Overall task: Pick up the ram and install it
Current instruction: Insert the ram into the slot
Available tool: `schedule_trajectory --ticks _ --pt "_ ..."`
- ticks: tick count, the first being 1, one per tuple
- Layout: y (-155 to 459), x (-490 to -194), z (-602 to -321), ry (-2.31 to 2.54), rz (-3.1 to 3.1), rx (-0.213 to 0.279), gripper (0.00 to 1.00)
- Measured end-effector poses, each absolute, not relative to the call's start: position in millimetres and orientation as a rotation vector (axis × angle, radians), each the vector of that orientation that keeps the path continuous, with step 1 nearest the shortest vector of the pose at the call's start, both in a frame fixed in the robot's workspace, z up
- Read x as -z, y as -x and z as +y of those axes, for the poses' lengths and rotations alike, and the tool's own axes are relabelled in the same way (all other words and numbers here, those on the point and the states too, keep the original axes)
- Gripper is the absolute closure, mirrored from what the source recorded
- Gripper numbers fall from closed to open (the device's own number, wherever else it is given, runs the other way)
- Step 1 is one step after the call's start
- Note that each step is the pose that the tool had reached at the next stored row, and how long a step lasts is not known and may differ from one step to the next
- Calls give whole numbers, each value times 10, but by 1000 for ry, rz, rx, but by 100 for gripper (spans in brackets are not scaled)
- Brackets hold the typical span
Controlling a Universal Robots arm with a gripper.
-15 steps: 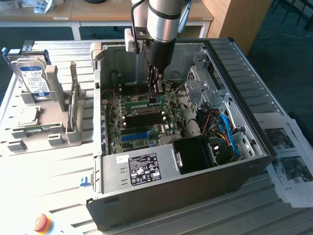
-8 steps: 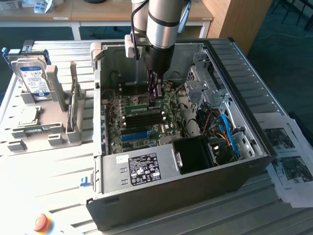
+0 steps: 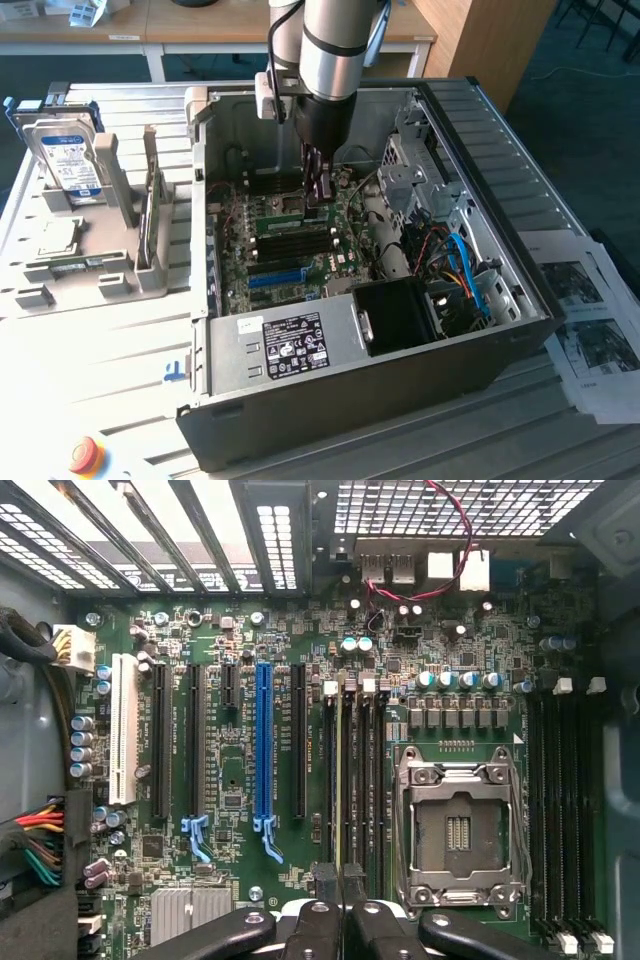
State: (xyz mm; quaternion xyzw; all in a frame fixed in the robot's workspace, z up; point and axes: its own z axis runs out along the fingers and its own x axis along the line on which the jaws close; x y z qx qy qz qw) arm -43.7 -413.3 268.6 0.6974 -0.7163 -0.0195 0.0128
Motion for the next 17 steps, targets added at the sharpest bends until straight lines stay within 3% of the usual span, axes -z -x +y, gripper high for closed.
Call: schedule_trajectory --ticks 17 --pt "437 -2556 -4133 -2173 -2232 61 89"
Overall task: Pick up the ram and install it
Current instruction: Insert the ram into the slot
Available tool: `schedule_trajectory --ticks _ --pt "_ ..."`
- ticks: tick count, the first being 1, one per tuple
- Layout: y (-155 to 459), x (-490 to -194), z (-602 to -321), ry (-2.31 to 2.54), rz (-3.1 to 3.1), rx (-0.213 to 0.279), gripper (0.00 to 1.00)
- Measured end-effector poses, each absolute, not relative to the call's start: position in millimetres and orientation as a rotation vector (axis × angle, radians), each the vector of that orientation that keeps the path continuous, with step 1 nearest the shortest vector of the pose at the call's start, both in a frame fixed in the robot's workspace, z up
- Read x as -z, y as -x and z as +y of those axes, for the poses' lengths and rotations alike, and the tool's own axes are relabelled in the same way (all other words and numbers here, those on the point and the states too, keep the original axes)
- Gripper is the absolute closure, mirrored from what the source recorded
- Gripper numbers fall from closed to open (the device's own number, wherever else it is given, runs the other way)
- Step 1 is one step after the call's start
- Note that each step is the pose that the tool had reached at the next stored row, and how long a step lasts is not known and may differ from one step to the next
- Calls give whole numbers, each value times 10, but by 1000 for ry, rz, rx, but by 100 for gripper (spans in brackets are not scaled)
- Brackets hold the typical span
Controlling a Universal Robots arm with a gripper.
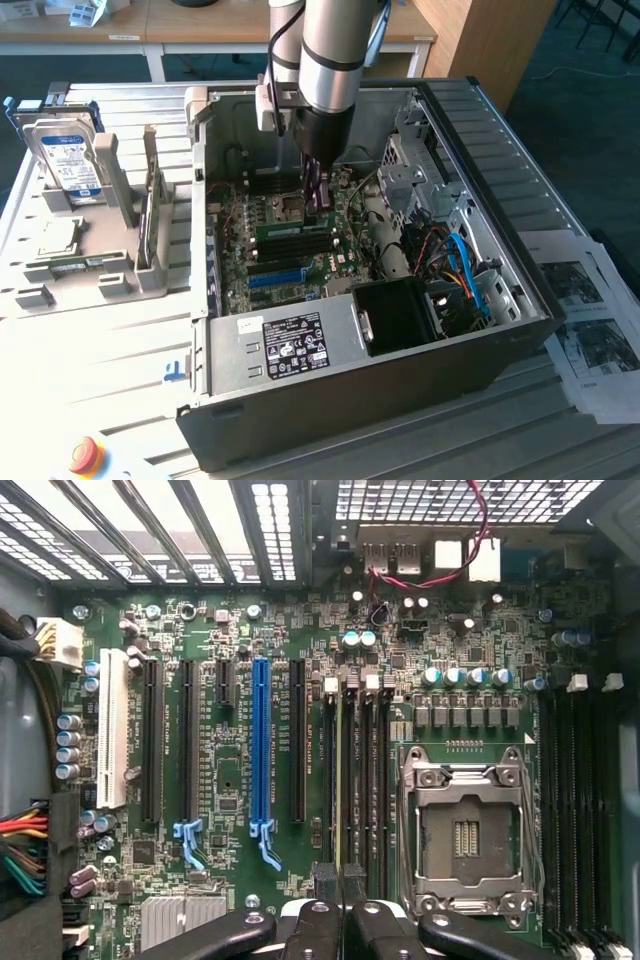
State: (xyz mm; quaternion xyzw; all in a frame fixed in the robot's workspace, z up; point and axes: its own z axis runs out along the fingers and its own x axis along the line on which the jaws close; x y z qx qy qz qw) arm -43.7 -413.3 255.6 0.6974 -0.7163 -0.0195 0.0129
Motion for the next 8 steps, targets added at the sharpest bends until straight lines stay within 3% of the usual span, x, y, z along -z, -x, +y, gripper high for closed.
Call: schedule_trajectory --ticks 8 --pt "437 -2527 -4133 -2173 -2232 61 89"
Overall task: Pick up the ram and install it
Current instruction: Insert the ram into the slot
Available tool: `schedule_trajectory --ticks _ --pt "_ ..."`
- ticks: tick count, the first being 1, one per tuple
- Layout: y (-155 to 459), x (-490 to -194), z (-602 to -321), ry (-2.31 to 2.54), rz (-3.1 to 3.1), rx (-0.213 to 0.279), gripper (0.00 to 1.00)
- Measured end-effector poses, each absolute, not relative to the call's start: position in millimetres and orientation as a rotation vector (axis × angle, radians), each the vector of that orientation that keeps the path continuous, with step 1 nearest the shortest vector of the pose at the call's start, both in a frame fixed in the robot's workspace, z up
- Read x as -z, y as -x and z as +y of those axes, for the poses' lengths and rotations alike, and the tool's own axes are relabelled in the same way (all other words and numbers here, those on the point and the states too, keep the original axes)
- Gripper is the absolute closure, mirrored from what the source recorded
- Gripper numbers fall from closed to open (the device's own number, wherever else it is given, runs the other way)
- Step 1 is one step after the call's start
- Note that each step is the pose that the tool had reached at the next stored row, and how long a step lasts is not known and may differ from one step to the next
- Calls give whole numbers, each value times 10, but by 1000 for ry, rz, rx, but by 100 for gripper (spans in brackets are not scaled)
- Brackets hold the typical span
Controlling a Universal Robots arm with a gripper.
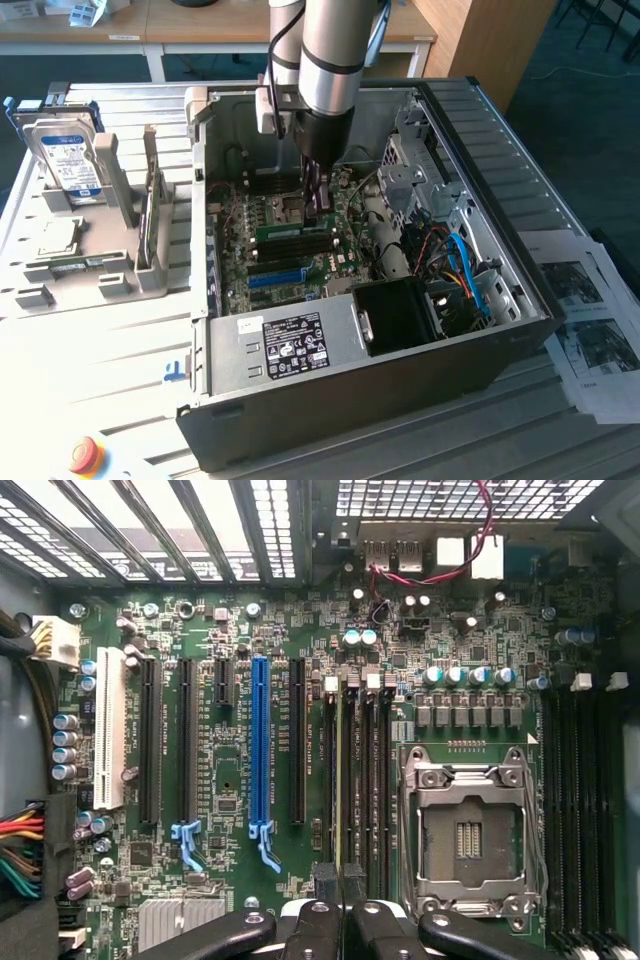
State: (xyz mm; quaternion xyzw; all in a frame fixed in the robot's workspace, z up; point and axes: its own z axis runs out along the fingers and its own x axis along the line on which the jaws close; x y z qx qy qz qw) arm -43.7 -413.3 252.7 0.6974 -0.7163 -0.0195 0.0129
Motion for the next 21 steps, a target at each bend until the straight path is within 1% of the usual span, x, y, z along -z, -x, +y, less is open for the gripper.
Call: schedule_trajectory --ticks 21 --pt "437 -2460 -4133 -2173 -2232 61 89"
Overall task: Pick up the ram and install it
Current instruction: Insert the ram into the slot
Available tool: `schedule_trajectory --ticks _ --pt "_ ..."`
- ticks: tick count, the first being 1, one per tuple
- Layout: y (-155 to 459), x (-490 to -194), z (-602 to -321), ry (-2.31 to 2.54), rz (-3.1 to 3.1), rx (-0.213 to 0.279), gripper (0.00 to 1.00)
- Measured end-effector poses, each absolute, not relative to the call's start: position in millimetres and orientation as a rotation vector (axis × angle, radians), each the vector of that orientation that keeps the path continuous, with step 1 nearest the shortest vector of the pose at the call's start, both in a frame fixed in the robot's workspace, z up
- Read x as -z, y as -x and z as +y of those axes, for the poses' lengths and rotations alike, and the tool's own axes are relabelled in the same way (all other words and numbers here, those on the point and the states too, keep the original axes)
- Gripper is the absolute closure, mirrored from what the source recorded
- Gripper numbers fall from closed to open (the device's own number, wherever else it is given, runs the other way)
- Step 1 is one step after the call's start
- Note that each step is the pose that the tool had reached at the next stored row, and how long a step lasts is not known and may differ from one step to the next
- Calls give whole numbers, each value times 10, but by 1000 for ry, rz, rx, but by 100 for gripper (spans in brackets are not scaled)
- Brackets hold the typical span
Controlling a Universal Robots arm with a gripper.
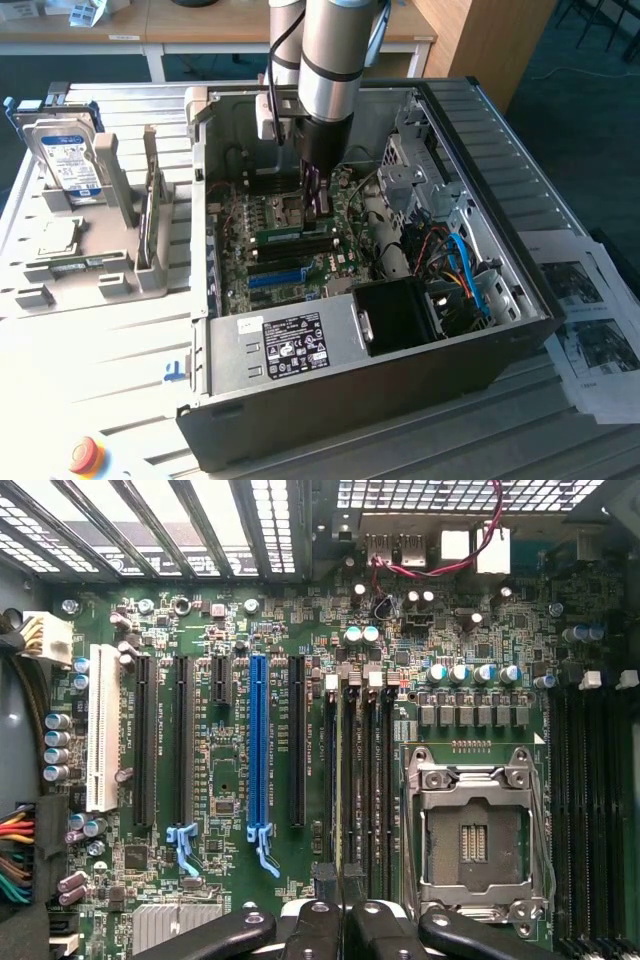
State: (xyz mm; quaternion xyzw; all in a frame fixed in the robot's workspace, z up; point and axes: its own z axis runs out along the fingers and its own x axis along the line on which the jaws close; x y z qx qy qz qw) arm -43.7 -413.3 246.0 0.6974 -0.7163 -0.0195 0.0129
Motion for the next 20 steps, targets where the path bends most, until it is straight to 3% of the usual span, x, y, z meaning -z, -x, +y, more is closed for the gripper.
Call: schedule_trajectory --ticks 20 --pt "407 -2404 -4133 -2174 -2232 60 89"
